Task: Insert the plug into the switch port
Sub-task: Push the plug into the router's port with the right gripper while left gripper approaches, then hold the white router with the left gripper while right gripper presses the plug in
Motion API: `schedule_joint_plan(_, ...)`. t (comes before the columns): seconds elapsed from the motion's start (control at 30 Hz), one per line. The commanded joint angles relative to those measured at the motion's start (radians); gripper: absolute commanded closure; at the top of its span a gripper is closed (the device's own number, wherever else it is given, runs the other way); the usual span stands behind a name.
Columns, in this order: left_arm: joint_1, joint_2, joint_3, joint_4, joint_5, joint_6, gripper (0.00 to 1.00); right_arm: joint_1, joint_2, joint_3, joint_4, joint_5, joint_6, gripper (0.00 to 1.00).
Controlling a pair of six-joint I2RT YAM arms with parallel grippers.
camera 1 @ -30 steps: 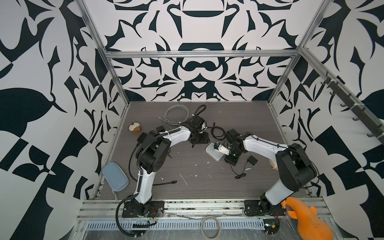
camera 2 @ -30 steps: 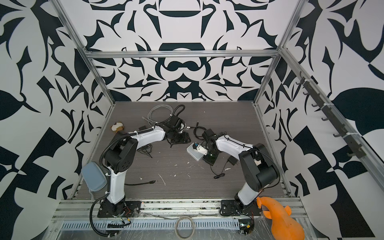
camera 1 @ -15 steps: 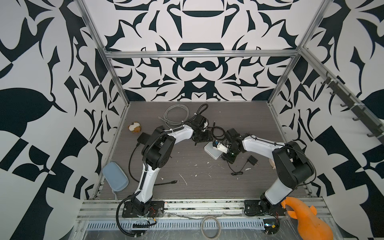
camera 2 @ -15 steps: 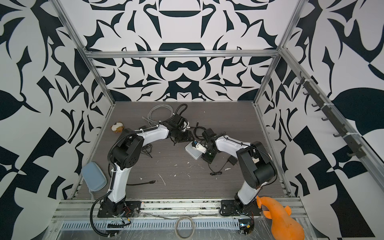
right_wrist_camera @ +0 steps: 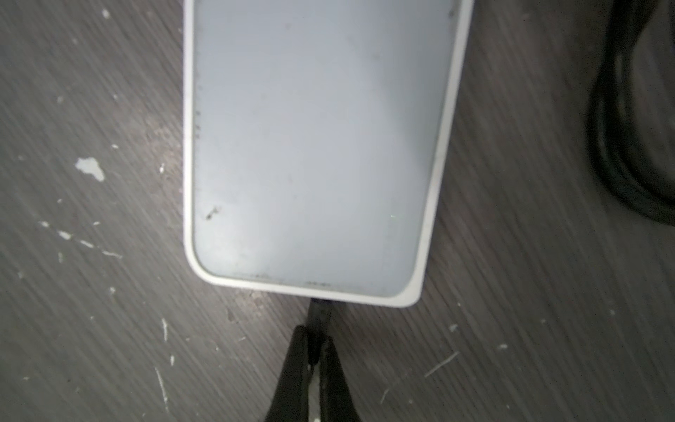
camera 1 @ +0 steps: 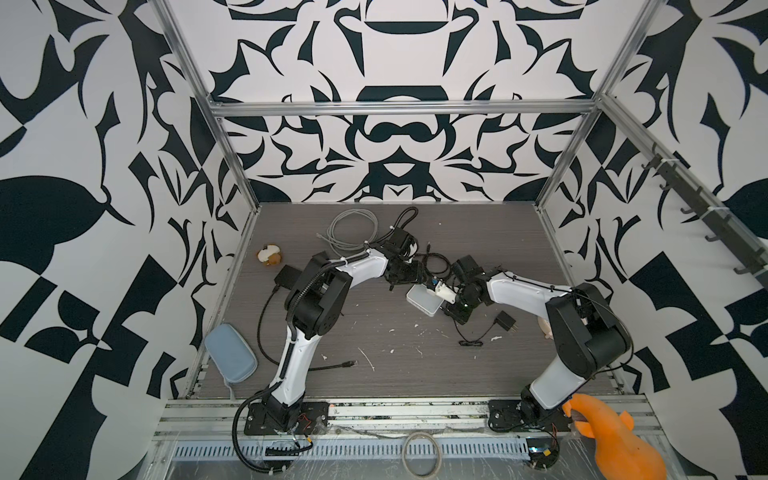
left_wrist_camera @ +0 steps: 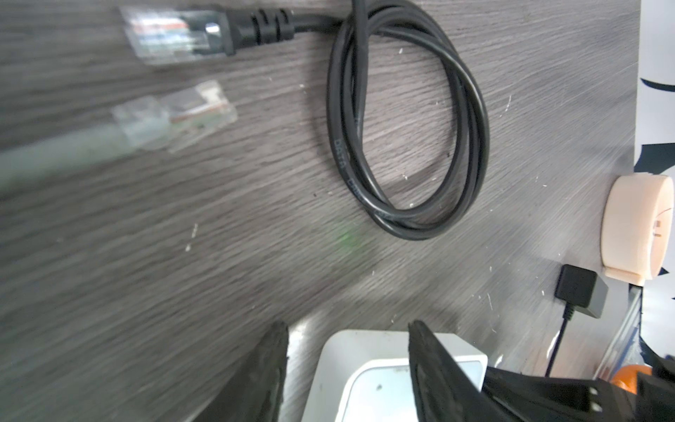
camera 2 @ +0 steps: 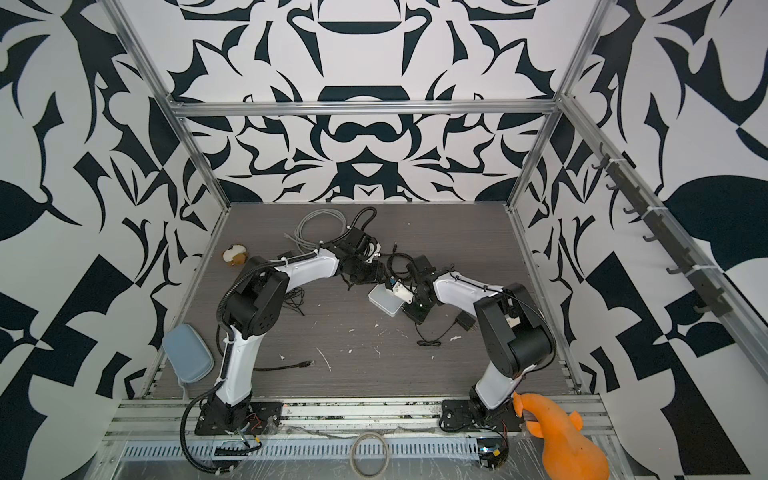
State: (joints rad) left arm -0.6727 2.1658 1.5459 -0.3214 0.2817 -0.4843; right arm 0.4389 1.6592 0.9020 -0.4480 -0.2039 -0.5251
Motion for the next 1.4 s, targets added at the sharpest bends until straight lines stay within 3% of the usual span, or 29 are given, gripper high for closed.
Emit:
schedule_joint_plan(0.0,-0.008,0.0,-0.032,-0.108,-0.029,0.012,0.44,-0.003,-0.024,-0.024,0.026,-0.028,0.017,1.0)
schedule_joint_plan(0.33,-0.007,-0.017,-0.03,-0.156,-0.067,0.036,0.44,-0.002,-0.065,-0.044,0.063,-0.081,0.022,1.0)
schedule_joint_plan(0.57,0.033,-0.076,-0.034,-0.209,-0.093,0.077,0.44,-0.003,-0.05,-0.033,0.072,-0.026,0.022,1.0)
schedule_joint_plan(0.77,0.046,-0.068,-0.013,-0.234,0.011,0.162,0.49,-0.003,-0.024,-0.022,0.102,-0.022,0.014,1.0)
schedule_joint_plan(0.9,0.034,-0.02,0.023,-0.271,0.024,0.229,0.51,-0.003,-0.008,-0.005,0.096,-0.03,-0.005,1.0)
schedule_joint_plan(1.37,0.033,0.052,0.076,-0.297,0.179,0.445,0.53,0.018,-0.008,0.018,0.152,-0.117,-0.044,1.0)
